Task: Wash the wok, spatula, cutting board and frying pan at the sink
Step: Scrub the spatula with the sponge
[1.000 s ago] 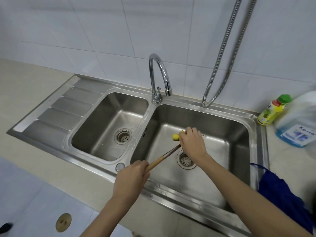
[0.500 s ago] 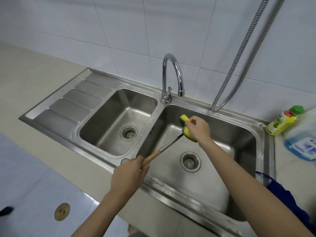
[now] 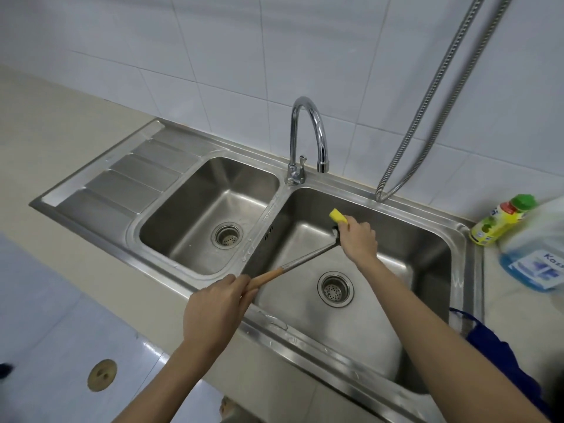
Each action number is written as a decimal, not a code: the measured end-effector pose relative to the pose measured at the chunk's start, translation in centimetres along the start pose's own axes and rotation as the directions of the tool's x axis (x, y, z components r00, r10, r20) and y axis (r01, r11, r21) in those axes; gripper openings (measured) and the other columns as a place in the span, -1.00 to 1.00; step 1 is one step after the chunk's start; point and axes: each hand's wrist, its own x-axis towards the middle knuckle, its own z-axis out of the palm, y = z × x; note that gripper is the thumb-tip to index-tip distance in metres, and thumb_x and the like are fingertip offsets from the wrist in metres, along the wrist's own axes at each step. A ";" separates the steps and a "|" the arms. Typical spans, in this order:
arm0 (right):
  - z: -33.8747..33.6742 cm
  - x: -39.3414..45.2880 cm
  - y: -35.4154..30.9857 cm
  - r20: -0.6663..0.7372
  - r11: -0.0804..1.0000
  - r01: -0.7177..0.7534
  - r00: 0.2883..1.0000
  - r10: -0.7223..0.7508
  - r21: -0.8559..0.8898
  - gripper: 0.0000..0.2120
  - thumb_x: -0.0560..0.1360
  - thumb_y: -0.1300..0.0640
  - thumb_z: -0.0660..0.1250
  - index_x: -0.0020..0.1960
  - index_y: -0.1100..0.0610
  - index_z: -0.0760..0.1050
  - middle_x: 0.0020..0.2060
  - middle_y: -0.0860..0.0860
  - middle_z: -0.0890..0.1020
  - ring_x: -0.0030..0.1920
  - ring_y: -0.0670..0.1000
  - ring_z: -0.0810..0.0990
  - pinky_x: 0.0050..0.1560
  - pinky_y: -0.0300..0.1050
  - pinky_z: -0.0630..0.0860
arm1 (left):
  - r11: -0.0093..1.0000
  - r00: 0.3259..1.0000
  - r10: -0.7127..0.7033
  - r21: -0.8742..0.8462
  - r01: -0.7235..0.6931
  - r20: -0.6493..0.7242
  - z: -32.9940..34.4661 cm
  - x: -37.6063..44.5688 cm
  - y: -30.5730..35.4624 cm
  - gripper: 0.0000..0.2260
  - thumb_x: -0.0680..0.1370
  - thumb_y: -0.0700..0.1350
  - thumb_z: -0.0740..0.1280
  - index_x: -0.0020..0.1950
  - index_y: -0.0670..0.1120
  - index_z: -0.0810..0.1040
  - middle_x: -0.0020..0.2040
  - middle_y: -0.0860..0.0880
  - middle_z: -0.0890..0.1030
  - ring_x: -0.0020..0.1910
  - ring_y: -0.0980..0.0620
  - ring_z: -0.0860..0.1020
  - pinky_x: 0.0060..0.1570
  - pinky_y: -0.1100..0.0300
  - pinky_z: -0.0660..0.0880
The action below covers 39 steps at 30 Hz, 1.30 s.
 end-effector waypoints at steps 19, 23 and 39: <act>1.4 -2.2 1.3 -0.246 0.950 0.311 0.919 -0.308 -0.024 -0.71 0.59 0.10 0.12 0.21 0.13 0.52 0.10 0.10 0.59 0.07 0.15 0.54 0.04 -0.03 0.43 | 0.989 0.975 -0.127 -0.052 0.139 0.181 -1.8 2.0 2.4 -0.70 0.58 0.25 0.12 -0.05 0.08 0.50 -0.23 0.10 0.56 -0.26 0.07 0.56 -0.26 0.10 0.53; 2.4 -6.1 -0.2 -0.157 0.689 0.717 0.671 -0.724 -0.110 -0.67 0.60 0.02 0.10 0.26 0.09 0.51 0.17 -0.01 0.55 0.20 0.01 0.47 0.25 -0.07 0.36 | 0.870 0.906 -0.201 -0.357 0.340 0.372 -1.7 2.6 4.2 -0.73 0.57 0.18 0.21 -0.14 0.03 0.55 -0.34 0.07 0.54 -0.34 0.09 0.50 -0.37 0.16 0.35; -2.1 1.0 5.2 -0.319 0.844 0.272 0.837 -0.445 -0.463 -0.72 0.45 0.19 0.39 0.15 0.15 0.56 0.07 0.23 0.57 0.02 0.27 0.51 -0.01 0.12 0.48 | 0.123 0.426 0.161 -0.447 0.886 0.890 -4.0 1.4 4.2 -0.64 0.65 0.09 0.11 -0.18 -0.12 0.47 -0.45 0.01 0.22 -0.61 0.16 0.15 -0.64 0.35 0.14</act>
